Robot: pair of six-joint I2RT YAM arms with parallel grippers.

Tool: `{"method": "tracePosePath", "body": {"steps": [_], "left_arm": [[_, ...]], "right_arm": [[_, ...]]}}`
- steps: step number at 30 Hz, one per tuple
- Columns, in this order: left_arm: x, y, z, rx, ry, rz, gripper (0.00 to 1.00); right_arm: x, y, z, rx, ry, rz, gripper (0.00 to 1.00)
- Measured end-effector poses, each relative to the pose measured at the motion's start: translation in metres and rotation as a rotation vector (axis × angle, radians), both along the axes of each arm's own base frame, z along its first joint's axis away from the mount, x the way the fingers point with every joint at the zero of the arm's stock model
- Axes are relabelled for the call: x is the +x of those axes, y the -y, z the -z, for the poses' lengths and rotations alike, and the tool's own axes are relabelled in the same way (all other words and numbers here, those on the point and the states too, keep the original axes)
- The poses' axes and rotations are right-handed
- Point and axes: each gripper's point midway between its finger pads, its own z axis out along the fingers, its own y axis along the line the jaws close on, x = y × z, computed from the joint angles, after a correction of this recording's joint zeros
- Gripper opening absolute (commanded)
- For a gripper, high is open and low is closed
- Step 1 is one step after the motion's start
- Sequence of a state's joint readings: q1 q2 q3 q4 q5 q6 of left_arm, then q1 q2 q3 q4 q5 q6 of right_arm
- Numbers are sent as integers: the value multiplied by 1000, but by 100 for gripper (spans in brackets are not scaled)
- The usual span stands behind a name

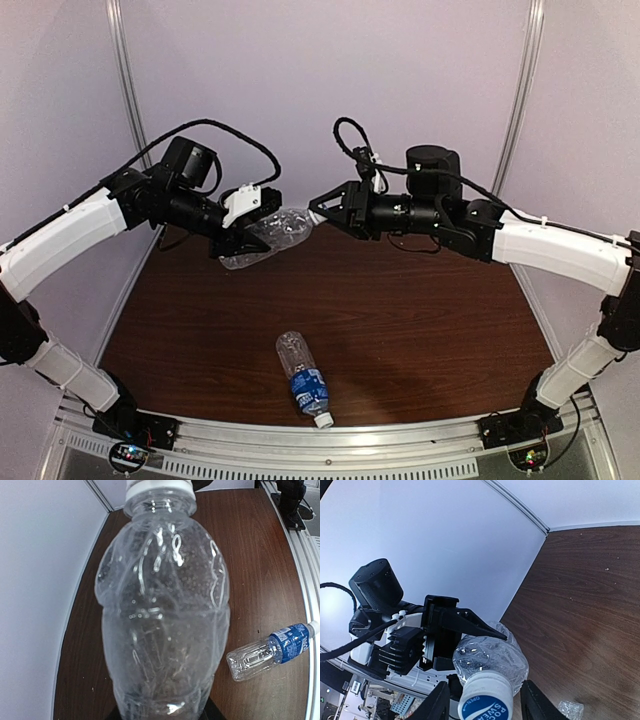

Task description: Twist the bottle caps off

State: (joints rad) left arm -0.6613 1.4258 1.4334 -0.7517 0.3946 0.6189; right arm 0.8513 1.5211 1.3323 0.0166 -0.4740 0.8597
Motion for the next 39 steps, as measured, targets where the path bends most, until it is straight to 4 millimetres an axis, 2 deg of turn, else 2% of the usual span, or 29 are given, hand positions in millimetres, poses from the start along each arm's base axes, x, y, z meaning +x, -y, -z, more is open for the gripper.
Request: {"method": "tracePosePath", "body": {"steps": [4,11,13,18,23,27,33,39], "left_arm": [[0,0,-1,-3,2,1,34],[1,1,-2,-6,8,0,33],[1,1,-2,-6,8,0,33],[2,1,-1,-3,10,-3,33],[-1,2,-2,-8,9,14,33],[-12,2,1,-13,-28,67,33],[-36,4,6,-20,-93,171,33],[-50,6,9,-22,-127,238,33]], "right_arm": [[-1,3,-4,6,5,6,34],[0,4,-4,7,4,7,36],[0,3,-4,8,3,5,30],[0,4,-3,0,7,4,1],[-4,2,-5,-14,75,-35,0],[-17,-1,-5,-66,264,-149,0],[-50,2,-1,-151,669,-354,0],[-70,4,3,-237,1001,-485,0]]}}
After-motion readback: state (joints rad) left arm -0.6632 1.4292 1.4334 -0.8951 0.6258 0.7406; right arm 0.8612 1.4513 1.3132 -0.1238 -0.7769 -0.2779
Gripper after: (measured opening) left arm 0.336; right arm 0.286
